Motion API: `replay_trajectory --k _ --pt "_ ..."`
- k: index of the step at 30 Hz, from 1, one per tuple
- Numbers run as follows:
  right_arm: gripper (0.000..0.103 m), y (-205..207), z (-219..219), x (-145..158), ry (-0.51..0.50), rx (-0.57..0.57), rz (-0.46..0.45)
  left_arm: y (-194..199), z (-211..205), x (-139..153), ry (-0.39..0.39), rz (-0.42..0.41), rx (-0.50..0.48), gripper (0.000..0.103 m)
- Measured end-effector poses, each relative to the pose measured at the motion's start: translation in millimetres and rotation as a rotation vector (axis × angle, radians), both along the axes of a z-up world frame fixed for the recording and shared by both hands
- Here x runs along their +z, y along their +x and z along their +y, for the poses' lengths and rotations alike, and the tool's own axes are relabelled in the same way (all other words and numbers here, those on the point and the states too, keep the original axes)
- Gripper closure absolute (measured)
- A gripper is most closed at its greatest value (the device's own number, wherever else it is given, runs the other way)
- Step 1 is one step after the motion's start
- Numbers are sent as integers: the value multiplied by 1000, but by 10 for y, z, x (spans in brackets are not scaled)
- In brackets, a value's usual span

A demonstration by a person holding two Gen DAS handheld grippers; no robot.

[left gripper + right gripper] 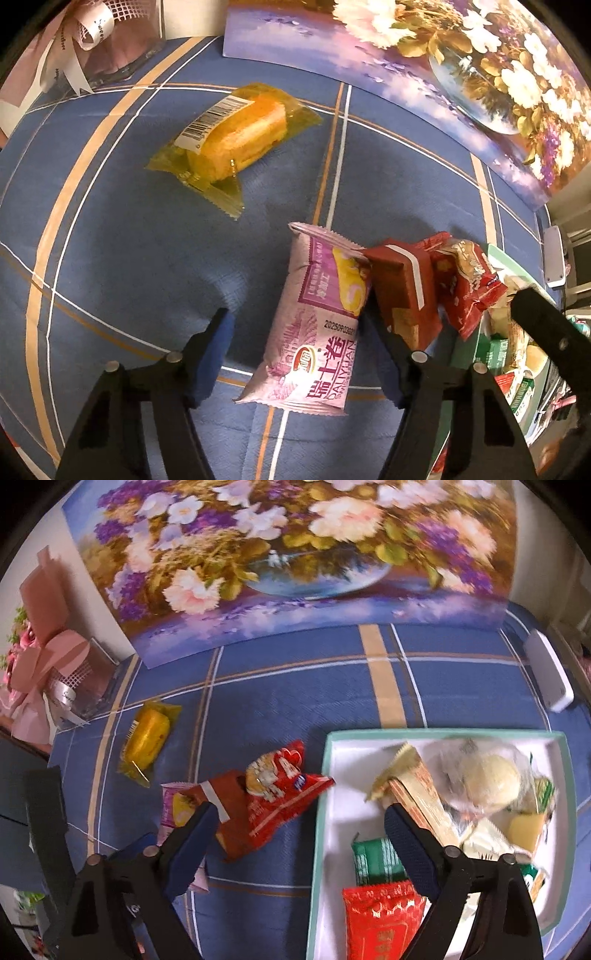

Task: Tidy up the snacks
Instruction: 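Grasp the pink Swiss roll pack with the left gripper while the right grasps the red chip bag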

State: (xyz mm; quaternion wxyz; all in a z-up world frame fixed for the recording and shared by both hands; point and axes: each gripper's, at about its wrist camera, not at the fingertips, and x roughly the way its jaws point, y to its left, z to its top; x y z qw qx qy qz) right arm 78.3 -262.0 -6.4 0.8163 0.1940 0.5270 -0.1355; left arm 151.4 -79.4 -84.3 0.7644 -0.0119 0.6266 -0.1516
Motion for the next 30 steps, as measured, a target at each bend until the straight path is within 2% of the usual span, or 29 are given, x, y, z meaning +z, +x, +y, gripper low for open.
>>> replay_trajectory --k 8,23,25,26,29,30 --pt "20 255 102 -1 -30 101 33 52 151 -24 -1 7 47 31" --pt "28 593 265 -330 -141 247 168 99 306 -116 -41 52 82 31" --pt "31 619 263 -374 -144 255 183 115 292 -139 -42 53 83 31" --pt "38 624 256 -396 -148 259 194 114 290 -143 -42 53 82 31" --pt "40 623 267 -403 -161 269 193 95 264 -128 -41 53 83 31" --pt "44 616 269 -403 -153 272 190 94 264 -129 -42 54 83 31"
